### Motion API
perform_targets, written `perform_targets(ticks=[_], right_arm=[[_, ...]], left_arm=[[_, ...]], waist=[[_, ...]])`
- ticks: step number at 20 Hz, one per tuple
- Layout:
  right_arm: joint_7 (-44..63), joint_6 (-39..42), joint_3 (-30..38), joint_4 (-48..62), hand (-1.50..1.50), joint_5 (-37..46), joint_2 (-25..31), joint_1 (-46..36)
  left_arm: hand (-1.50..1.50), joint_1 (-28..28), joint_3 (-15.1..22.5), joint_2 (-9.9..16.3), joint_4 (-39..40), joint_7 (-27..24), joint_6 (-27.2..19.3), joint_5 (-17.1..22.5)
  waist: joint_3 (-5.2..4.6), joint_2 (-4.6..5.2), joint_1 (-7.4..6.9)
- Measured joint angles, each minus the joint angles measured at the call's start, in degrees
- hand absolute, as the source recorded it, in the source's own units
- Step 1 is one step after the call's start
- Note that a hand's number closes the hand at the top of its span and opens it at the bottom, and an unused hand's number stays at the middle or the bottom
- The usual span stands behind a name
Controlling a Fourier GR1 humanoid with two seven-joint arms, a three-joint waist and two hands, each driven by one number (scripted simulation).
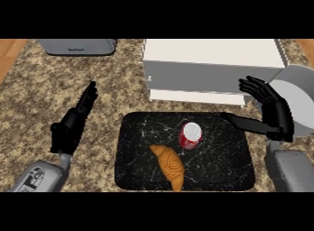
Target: Pick the can from the tray and place it in the tiered shelf
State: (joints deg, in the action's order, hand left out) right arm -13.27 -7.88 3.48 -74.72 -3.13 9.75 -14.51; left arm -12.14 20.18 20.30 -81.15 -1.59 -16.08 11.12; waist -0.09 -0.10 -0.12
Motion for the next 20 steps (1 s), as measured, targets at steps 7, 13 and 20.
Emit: perform_targets(ticks=[7,13,20], right_arm=[[9.1,9.9,-5.6,-5.1,-1.50,2.8,7.5,-0.9],[24.9,14.6,-9.5,-13.6,-1.50,5.7,12.6,-4.8],[40.7,24.5,-17.6,-20.8,-1.50,9.5,18.0,-10.4]], left_arm=[[0.00,-0.8,-0.7,-0.9,1.2,0.4,0.8,-1.1],[0.00,-1.0,-1.8,-0.9,1.7,0.3,2.1,-1.4],[0.00,-0.7,-1.5,-1.9,1.2,0.7,1.5,-2.6]], waist=[[0.08,0.00,0.48],[0.18,-0.15,0.72],[0.01,-0.19,0.16]])
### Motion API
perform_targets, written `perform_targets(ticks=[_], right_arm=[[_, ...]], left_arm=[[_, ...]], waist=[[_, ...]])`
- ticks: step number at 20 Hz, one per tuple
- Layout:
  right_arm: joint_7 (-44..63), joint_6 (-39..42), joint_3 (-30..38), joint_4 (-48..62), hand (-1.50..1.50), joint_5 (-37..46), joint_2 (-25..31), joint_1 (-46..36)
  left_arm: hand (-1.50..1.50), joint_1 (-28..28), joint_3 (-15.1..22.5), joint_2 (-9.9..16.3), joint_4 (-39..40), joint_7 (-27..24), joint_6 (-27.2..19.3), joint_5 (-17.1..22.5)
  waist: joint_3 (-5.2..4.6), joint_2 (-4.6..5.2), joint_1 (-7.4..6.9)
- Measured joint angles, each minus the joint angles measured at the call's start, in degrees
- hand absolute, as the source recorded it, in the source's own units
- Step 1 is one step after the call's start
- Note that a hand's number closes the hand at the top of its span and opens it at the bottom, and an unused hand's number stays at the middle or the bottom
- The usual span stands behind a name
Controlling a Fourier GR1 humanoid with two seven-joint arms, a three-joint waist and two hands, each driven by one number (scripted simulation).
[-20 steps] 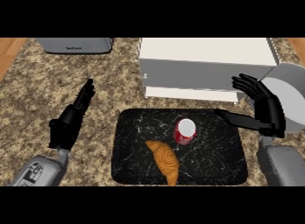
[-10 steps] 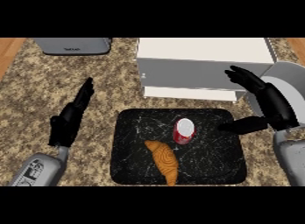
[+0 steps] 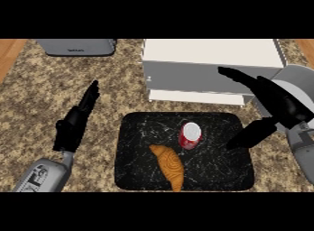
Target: Pick the can from the tray and place it in the tiered shelf
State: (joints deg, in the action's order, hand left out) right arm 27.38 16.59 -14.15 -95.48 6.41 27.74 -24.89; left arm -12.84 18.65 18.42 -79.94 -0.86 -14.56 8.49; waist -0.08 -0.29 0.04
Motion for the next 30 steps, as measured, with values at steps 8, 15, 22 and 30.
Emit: perform_targets(ticks=[8,15,22,30], right_arm=[[17.4,6.4,-5.4,-9.6,-1.50,3.5,-2.3,-2.6],[22.7,8.1,-7.0,-16.4,-1.50,8.6,-7.6,0.8],[22.5,8.2,-7.9,-15.8,-1.50,15.7,-12.6,1.6],[21.5,10.2,-7.1,-14.5,-1.50,20.1,-16.9,3.2]], left_arm=[[0.00,-0.5,-2.3,-1.0,1.1,0.0,2.0,-1.0],[0.00,0.7,-4.1,-3.2,0.3,0.1,3.6,-3.8],[0.00,1.2,-6.6,-4.2,-1.6,1.9,5.7,-5.6],[0.00,1.6,-8.7,-6.5,-2.2,2.7,7.5,-8.1]], waist=[[0.03,0.14,0.05],[0.07,0.21,-0.02],[0.07,0.23,-0.11],[0.07,0.25,-0.10]])
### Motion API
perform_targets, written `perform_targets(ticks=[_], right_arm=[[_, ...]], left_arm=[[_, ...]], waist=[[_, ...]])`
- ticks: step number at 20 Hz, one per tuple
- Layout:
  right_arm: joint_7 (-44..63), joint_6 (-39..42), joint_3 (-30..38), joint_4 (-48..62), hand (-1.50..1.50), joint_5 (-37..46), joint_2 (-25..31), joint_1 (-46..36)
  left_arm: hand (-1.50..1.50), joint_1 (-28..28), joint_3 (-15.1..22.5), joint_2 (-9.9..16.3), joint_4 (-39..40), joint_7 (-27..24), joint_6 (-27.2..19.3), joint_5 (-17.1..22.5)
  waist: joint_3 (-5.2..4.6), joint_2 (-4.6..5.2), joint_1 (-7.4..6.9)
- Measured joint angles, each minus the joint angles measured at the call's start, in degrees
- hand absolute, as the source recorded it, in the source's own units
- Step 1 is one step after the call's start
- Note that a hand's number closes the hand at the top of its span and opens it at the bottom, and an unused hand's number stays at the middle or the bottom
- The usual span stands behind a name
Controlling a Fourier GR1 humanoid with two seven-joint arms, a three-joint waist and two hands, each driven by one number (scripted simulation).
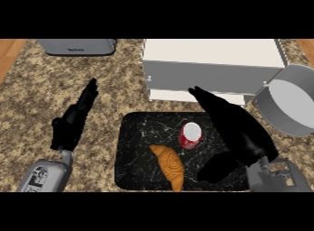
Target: Pick the can from the tray and place it in the tiered shelf
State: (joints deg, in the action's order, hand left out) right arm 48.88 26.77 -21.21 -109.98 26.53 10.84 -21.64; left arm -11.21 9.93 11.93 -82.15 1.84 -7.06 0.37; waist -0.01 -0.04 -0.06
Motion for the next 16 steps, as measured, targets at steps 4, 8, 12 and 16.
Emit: perform_targets(ticks=[4,8,12,16], right_arm=[[-0.9,0.7,0.7,3.3,-1.50,2.5,-1.9,-1.2],[-1.9,0.7,0.3,4.8,-1.50,5.4,-3.5,0.0],[-2.8,1.8,0.7,5.4,-1.50,7.4,-4.4,0.8],[-3.7,2.3,-0.2,5.4,-1.50,9.8,-5.3,2.5]], left_arm=[[0.00,-0.3,-0.9,-1.0,0.7,-0.2,0.8,-1.1],[0.00,0.4,-2.0,-1.4,0.7,-0.8,2.3,-1.7],[0.00,0.1,-2.8,-2.7,2.1,-1.9,2.5,-3.1],[0.00,0.4,-3.8,-2.9,0.6,-0.8,3.4,-3.5]], waist=[[0.00,0.02,-0.02],[0.01,0.03,-0.02],[0.00,0.03,0.02],[0.01,0.02,0.02]])
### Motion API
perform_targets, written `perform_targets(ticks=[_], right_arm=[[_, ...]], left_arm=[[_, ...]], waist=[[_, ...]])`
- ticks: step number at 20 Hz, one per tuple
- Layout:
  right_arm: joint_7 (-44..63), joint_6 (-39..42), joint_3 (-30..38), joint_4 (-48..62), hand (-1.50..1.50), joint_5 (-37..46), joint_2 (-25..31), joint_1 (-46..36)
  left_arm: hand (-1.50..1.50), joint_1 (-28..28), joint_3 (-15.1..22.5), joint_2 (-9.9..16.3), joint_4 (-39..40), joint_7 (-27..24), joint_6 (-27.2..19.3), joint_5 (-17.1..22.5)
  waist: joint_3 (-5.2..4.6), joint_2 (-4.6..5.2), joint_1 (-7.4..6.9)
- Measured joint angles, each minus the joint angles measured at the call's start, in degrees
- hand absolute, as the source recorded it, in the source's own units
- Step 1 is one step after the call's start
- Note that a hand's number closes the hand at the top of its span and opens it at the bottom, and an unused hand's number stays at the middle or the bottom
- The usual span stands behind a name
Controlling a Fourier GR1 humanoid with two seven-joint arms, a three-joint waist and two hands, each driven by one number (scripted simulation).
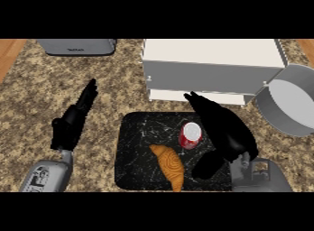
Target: Pick the can from the tray and place it in the tiered shelf
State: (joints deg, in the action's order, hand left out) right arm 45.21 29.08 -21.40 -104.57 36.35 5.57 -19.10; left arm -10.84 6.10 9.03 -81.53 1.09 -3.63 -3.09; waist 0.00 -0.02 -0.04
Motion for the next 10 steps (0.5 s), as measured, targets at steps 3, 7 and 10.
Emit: perform_targets(ticks=[3,7,10], right_arm=[[-0.9,0.5,0.5,2.0,-1.50,1.4,-0.8,-0.7],[-2.5,-0.3,-0.4,3.3,-1.50,4.3,-1.8,0.7],[-3.4,-1.9,-1.3,5.3,-1.50,6.9,-3.0,1.1]], left_arm=[[0.00,1.4,0.6,-1.0,-1.7,0.5,-0.5,-1.5],[0.00,3.0,0.3,-1.5,-2.9,-0.1,0.2,-2.1],[0.00,1.6,-0.6,-1.9,-1.9,0.2,0.7,-2.3]], waist=[[0.00,-0.01,-0.06],[0.00,-0.01,-0.06],[0.00,0.00,-0.03]])
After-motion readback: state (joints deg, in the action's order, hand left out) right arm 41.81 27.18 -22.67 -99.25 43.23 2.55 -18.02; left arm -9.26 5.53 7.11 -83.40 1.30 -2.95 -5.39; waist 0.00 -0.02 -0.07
